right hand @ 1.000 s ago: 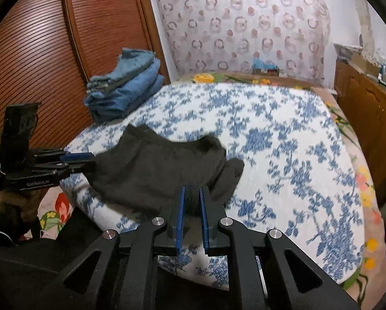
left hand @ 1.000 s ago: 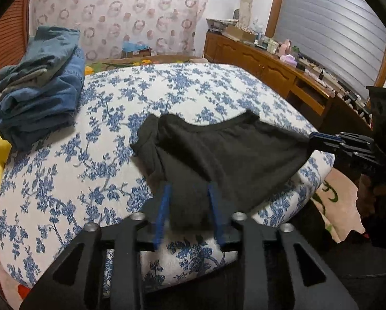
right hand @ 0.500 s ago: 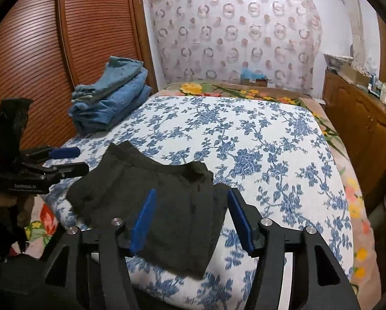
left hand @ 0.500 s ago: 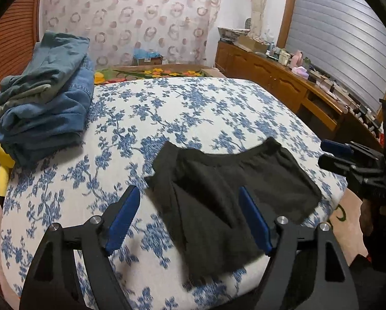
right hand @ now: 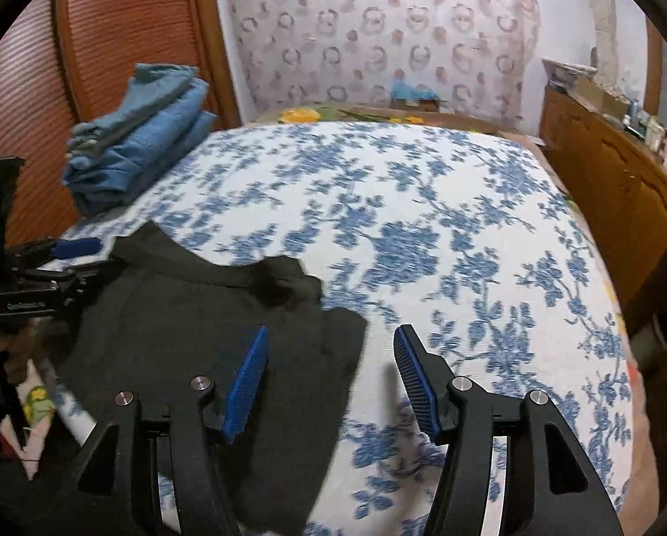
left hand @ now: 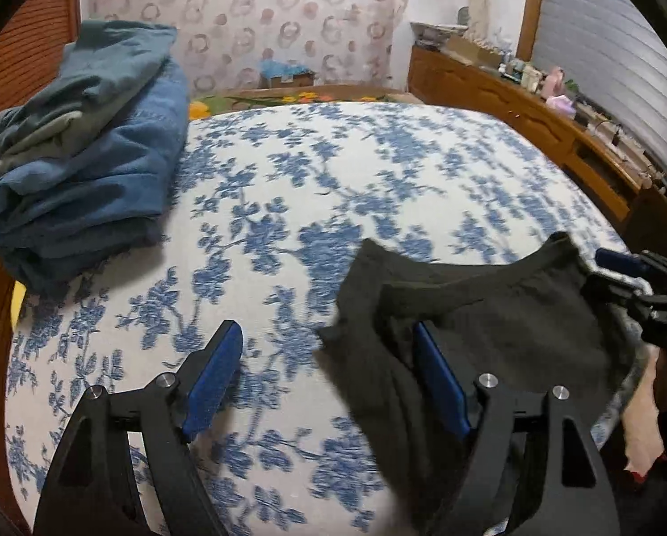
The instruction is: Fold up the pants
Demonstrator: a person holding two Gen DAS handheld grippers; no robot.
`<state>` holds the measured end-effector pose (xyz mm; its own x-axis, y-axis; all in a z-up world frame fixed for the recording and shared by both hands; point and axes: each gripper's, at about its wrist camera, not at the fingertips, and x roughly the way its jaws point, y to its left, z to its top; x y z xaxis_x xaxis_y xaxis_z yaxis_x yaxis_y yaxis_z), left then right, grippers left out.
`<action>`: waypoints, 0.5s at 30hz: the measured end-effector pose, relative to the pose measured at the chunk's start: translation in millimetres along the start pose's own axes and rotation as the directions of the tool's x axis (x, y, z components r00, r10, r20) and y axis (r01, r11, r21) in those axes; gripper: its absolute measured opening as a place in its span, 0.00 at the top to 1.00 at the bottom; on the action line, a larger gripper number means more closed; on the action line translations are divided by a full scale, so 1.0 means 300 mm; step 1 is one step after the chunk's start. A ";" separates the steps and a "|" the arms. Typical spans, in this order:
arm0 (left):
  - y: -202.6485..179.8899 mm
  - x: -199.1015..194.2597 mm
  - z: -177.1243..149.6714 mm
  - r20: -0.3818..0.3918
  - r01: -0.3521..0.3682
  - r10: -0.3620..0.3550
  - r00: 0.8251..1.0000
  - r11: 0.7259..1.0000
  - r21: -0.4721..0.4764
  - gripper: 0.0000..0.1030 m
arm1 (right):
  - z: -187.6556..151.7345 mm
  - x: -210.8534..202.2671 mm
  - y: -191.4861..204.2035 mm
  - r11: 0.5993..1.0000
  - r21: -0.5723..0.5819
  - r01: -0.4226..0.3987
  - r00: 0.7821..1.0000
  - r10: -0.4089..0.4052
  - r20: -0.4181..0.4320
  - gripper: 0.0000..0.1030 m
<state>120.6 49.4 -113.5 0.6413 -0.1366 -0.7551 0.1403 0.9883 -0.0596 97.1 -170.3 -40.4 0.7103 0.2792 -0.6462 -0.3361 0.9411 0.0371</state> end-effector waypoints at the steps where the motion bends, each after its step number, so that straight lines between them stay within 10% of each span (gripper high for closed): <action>1: 0.008 0.003 -0.004 -0.004 0.004 -0.004 1.000 1.000 -0.004 0.23 | 0.001 0.005 -0.004 1.000 0.006 0.004 1.000 -0.004 -0.002 0.42; 15: 0.025 0.020 -0.017 -0.005 0.042 -0.042 0.999 0.999 -0.028 0.22 | -0.012 0.023 -0.023 0.997 0.040 -0.072 0.997 0.073 -0.036 0.42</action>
<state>121.7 56.5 -122.0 0.6309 -0.1773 -0.7553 0.1458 0.9833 -0.1090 102.0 -175.6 -47.9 0.6608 0.3400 -0.6691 -0.3609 0.9256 0.1139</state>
